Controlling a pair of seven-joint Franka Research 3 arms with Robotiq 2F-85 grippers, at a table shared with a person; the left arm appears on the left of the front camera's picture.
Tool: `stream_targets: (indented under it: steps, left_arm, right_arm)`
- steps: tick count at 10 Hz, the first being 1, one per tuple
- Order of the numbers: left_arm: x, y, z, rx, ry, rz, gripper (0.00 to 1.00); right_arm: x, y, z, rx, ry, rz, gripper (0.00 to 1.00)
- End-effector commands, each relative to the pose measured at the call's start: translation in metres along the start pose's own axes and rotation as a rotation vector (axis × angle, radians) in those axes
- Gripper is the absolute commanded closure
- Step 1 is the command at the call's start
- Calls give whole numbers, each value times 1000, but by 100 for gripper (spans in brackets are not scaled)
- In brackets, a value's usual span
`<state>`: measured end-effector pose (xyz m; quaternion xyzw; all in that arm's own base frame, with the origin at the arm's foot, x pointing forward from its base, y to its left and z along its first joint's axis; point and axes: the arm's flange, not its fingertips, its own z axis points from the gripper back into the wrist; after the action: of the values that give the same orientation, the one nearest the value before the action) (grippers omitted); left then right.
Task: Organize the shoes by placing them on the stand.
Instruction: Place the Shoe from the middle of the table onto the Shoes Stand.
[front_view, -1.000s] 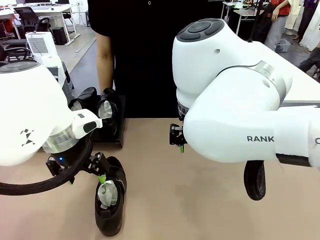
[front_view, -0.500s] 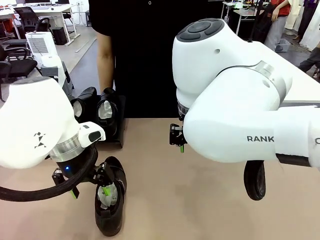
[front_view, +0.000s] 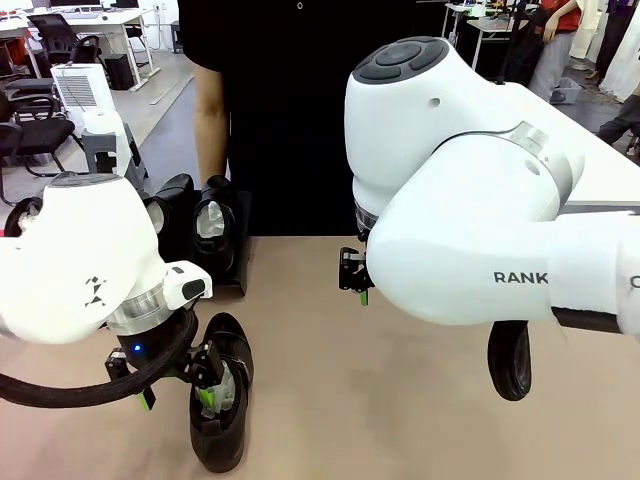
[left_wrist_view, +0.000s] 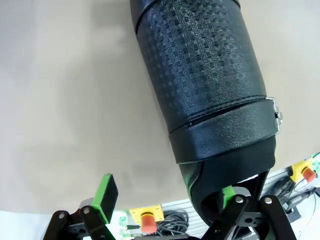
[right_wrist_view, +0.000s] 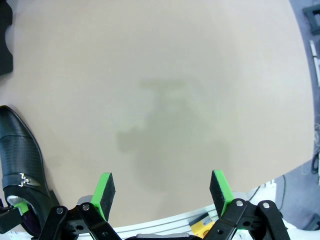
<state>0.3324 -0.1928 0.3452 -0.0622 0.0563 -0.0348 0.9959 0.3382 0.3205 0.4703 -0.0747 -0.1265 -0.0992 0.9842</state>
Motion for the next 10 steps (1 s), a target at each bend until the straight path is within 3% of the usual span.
stream_targets:
  steps: [1,4,5,10]
  left_arm:
    - [-50,29,-25,4,-40,-27,34]
    - [-47,27,-28,-23,-30,-36,92]
    - [-45,27,-30,-39,-28,-37,100]
    - [-20,14,-35,-115,-56,-72,100]
  right_arm:
    - [5,0,3,-4,-2,19,0]
    - [5,0,3,-4,-2,19,0]
    - [5,0,3,-4,-2,19,0]
    - [5,0,3,-4,-2,19,0]
